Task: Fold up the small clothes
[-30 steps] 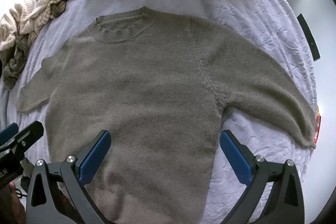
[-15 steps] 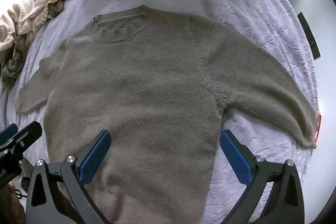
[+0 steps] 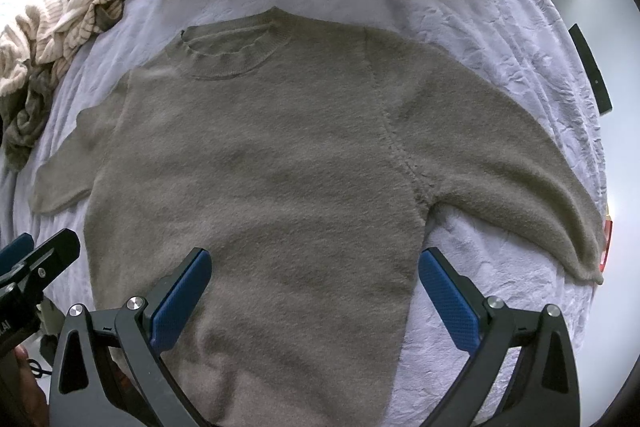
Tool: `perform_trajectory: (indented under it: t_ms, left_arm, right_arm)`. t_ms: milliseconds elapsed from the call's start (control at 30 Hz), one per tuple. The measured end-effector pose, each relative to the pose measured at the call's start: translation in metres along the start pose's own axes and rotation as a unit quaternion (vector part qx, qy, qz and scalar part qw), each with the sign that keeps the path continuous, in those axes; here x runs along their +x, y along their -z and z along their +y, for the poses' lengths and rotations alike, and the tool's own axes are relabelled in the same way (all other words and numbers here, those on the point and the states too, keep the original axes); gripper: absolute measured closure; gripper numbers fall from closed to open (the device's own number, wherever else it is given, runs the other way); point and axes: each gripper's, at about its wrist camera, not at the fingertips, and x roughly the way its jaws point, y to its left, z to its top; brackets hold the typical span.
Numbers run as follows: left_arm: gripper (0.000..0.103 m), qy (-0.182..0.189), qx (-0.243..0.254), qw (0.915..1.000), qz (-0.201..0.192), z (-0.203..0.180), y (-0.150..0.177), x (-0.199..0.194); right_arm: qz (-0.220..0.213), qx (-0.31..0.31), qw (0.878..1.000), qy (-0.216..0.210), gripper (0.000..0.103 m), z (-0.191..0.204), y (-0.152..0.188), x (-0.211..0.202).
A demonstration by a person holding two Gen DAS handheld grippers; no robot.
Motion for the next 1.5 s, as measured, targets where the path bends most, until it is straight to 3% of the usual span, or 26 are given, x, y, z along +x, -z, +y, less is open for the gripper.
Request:
perform_trajectory:
  t_ms: [633, 967, 1067, 1200, 1300, 1400, 1500]
  left_arm:
    - [0.000, 0.031, -0.002, 0.9995, -0.004, 0.020, 0.003, 0.003]
    - [0.000, 0.077, 0.013, 0.9969, -0.004, 0.060, -0.003, 0.028]
    - [0.000, 0.086, -0.002, 0.9963, 0.003, 0.089, -0.002, 0.046]
    - [0.000, 0.111, -0.034, 0.9932, 0.006, 0.147, 0.001, 0.075]
    - [0.000, 0.120, -0.068, 0.9904, 0.007, 0.195, 0.001, 0.094]
    - [0.000, 0.132, -0.130, 0.9826, -0.001, 0.256, -0.001, 0.114]
    - [0.000, 0.148, -0.206, 0.9670, -0.020, 0.322, -0.004, 0.134]
  right_arm:
    - [-0.007, 0.010, 1.000, -0.001, 0.000, 0.014, 0.009, -0.010]
    - [-0.025, 0.077, 0.994, -0.067, 0.000, 0.030, 0.014, -0.005]
    - [-0.020, 0.074, 0.994, -0.075, 0.000, 0.048, 0.015, 0.005]
    - [0.016, 0.054, 0.991, -0.125, 0.000, 0.088, 0.021, 0.026]
    - [0.043, 0.023, 0.991, -0.122, 0.000, 0.127, 0.032, 0.037]
    - [0.048, -0.012, 0.993, -0.110, 0.000, 0.163, 0.041, 0.043]
    - [0.056, -0.031, 0.992, -0.112, 0.000, 0.191, 0.051, 0.051]
